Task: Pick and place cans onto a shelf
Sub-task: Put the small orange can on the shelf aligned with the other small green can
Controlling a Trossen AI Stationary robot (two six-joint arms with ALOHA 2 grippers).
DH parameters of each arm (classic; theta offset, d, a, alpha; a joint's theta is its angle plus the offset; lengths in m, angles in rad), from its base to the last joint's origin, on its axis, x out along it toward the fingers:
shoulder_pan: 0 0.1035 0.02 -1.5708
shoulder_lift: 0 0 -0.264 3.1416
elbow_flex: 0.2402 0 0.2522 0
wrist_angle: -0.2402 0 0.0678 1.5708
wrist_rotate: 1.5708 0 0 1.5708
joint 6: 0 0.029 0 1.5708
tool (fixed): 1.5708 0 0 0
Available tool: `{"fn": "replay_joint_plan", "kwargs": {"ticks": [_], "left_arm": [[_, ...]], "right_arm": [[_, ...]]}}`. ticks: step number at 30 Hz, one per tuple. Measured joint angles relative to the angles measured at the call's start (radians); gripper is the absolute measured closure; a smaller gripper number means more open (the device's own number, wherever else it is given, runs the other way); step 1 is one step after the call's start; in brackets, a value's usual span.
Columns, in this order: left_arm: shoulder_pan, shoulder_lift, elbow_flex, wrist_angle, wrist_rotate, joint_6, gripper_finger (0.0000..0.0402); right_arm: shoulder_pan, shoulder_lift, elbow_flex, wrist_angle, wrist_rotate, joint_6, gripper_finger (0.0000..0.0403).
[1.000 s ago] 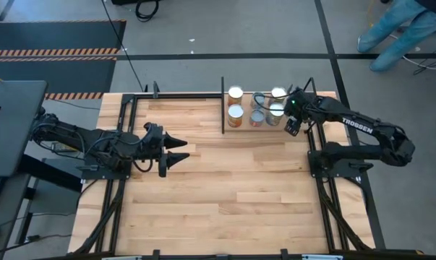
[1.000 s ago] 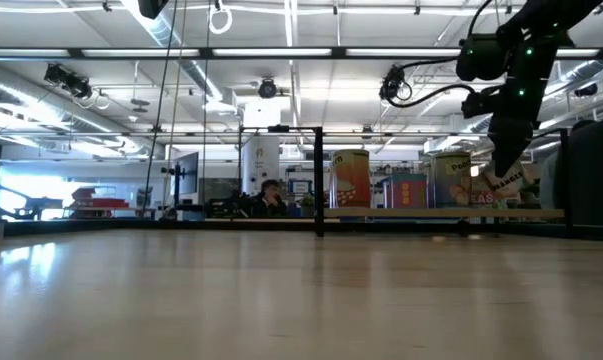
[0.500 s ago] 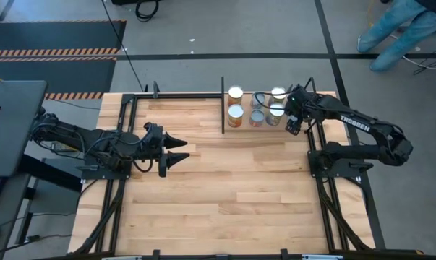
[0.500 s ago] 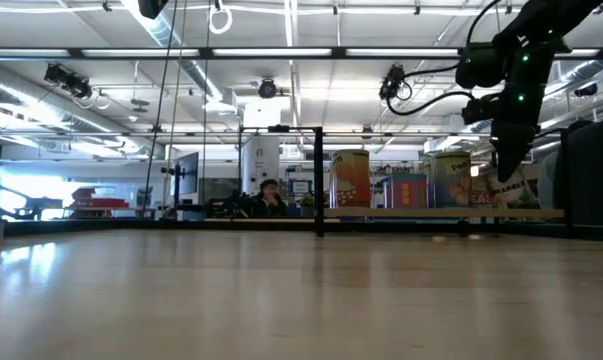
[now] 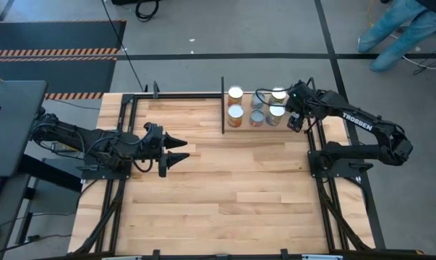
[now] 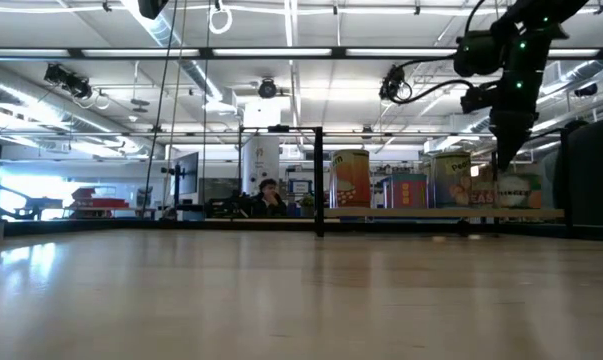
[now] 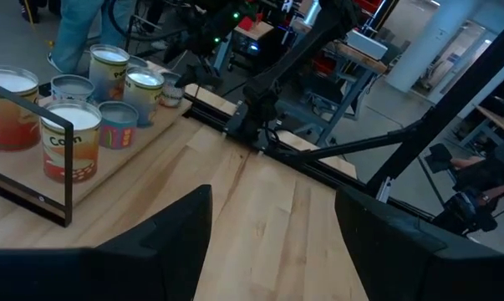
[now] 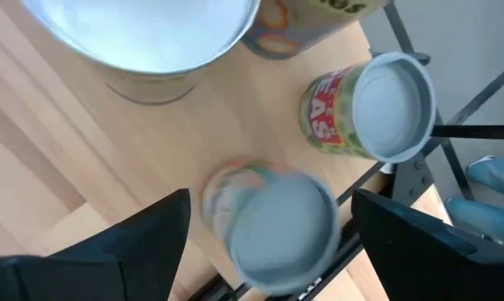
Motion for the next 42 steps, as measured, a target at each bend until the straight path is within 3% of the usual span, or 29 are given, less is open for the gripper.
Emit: {"fn": "replay_joint_plan", "kwargs": {"ticks": [5,9,14,18,26,34,42], "left_arm": [[0.000,0.000,0.000,-0.001,0.000,0.000,0.0143],[0.000,0.000,0.000,0.000,0.000,-0.001,0.0143],[0.005,0.000,0.000,0.000,0.000,0.006,0.0143],[0.014,0.000,0.000,0.002,0.000,0.007,0.0143],[0.014,0.000,0.000,0.002,0.000,-0.001,0.0143],[0.012,0.000,0.000,0.003,0.000,-0.002,0.0143],[0.012,0.000,0.000,0.004,0.000,-0.001,0.0143]], "right_arm": [[-0.001,0.006,-0.009,-0.012,-0.005,0.010,0.0064],[-0.001,0.005,0.028,-0.056,0.061,0.036,0.0066],[-0.001,0.004,0.071,-0.107,0.083,-0.003,0.0103],[-0.001,0.017,0.071,-0.104,0.086,-0.036,0.0177],[-0.031,0.110,0.071,-0.090,0.063,-0.185,0.0385],[-0.120,0.207,0.071,-0.087,0.008,-0.198,0.0398],[-0.127,0.220,0.072,-0.088,-0.110,-0.197,0.0399]]}}
